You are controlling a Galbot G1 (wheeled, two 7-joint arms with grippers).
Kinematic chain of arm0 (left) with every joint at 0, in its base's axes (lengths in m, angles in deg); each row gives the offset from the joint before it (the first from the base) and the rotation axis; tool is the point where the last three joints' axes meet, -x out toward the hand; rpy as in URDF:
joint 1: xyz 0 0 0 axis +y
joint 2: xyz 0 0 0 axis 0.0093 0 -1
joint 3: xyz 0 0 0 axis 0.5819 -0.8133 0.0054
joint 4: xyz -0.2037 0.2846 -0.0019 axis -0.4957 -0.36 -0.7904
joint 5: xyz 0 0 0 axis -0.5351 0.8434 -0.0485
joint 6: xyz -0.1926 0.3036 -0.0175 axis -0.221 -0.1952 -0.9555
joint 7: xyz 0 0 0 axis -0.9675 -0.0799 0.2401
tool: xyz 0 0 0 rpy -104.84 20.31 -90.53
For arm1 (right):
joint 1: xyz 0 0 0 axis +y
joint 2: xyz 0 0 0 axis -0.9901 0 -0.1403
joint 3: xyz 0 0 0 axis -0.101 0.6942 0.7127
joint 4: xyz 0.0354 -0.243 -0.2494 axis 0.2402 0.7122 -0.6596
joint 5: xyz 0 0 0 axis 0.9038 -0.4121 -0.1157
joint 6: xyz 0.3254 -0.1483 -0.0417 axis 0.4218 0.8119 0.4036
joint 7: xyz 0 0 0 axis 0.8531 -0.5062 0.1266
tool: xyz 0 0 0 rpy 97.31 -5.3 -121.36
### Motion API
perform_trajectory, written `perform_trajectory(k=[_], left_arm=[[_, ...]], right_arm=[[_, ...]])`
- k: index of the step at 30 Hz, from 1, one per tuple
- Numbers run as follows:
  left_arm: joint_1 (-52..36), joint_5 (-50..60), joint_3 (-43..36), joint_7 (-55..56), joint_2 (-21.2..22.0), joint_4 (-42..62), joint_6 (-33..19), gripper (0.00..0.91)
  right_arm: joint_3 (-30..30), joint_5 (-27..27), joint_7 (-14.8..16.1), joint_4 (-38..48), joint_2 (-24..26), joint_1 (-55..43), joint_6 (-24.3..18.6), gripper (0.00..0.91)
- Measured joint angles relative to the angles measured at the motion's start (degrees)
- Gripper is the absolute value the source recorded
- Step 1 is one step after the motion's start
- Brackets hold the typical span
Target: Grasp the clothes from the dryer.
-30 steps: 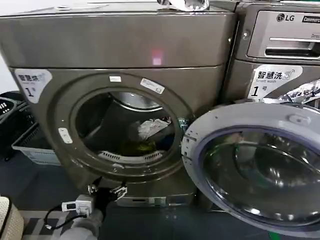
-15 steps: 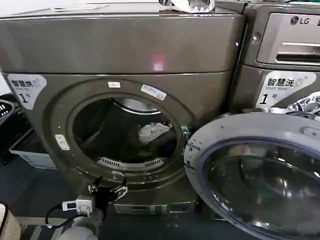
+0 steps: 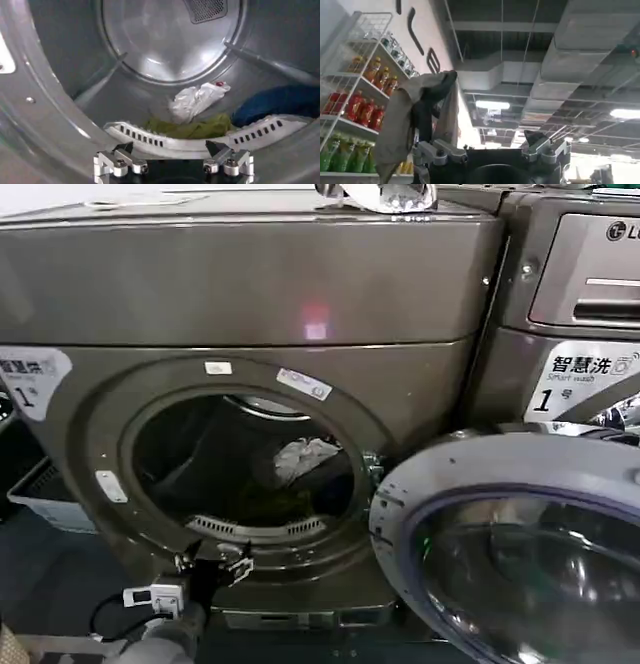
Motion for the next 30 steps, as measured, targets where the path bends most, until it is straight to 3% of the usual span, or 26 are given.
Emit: perform_trajectory(k=[30], left_arm=[[-6.51,1.08,2.09,-0.04,-0.73,3.86,0.0,0.907]], right_arm=[[0.73,-0.13,0.31,0.29,-0.05,-0.14,-0.72,0.907]])
